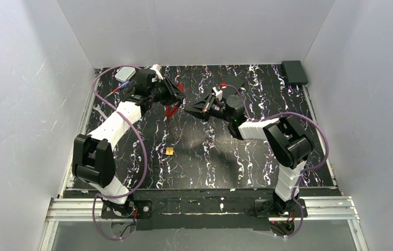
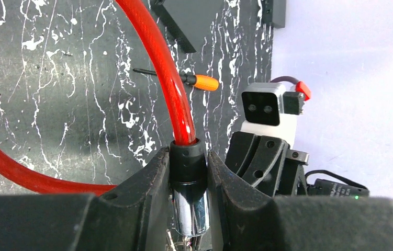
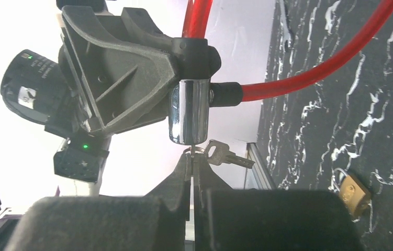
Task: Unlock with the key
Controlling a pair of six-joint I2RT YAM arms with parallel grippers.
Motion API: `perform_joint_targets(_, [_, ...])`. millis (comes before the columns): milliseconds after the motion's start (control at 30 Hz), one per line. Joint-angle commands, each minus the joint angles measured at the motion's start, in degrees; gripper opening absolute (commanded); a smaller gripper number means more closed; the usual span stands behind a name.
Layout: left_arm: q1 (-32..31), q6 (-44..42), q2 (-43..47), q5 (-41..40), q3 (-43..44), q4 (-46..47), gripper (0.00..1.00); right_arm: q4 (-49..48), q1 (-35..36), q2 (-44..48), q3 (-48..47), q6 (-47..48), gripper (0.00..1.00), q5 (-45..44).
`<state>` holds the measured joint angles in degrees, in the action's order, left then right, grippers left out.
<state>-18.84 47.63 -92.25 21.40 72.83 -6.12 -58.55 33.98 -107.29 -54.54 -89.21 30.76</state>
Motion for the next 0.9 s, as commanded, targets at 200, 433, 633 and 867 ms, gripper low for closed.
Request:
perform_joint_targets(200, [-0.6, 2.2, 3.6, 10.6, -2.7, -3.3, 0.00, -20.3, -1.4, -1.7, -1.9, -10.3, 0.01, -15.4])
perform_joint_targets(433, [0.5, 3.4, 4.1, 11.3, -3.5, -1.8, 0.00, -24.8, -0.9, -3.2, -1.4, -14.0, 0.01, -21.1])
perform_joint_targets(633, [1.4, 4.9, 4.5, 12.6, -4.6, 1.0, 0.00, -29.8, 0.3, -5.7, -2.5, -17.3, 0.01, -25.9])
perform_joint_targets(867, [3.3, 9.3, 4.4, 16.3, -7.2, 8.4, 0.00, -35.1, 2.8, -9.3, -7.2, -19.6, 0.01, -31.2])
